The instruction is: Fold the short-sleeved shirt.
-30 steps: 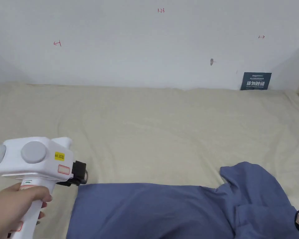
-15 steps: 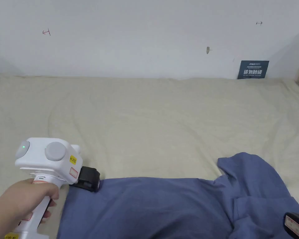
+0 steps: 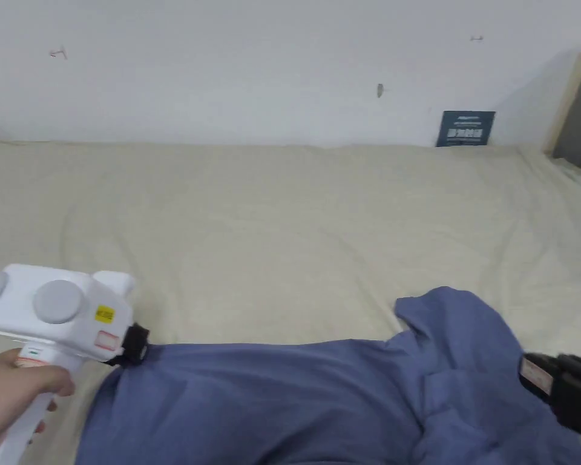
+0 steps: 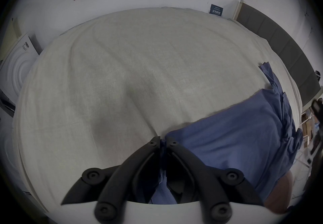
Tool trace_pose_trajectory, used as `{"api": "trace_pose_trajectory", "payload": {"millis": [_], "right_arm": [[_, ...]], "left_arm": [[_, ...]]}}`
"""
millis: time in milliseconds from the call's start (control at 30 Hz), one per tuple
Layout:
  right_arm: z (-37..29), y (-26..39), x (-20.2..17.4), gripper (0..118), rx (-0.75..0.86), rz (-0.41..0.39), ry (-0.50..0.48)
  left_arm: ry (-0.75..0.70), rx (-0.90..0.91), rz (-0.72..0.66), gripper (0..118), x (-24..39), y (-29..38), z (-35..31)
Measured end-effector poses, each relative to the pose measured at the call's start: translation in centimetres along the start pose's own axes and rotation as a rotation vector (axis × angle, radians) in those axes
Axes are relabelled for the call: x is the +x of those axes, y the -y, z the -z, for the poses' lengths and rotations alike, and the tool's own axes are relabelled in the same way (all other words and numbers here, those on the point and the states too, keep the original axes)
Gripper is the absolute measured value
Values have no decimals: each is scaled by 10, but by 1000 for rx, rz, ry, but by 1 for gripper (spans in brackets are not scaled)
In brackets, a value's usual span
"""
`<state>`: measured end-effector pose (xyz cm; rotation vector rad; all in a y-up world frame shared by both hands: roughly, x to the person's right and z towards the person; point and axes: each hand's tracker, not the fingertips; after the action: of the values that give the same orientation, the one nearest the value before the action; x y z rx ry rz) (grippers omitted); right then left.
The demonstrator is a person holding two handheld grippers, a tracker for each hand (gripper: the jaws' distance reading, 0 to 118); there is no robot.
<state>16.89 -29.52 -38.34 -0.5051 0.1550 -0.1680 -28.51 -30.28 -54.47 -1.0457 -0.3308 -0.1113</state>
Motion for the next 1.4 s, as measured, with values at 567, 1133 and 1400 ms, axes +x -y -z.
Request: {"api": "trace_pose_trajectory", "payload": {"millis": [567, 1133, 1400], "right_arm": [[212, -76, 103, 99, -665, 159, 221], [149, -85, 92, 0, -600, 21, 188], [46, -126, 71, 0, -448, 73, 51]], "left_arm": [[46, 32, -61, 5, -3, 8, -22], [80, 60, -146, 5, -7, 10, -41], [141, 175, -142, 5, 5, 9, -135]]}}
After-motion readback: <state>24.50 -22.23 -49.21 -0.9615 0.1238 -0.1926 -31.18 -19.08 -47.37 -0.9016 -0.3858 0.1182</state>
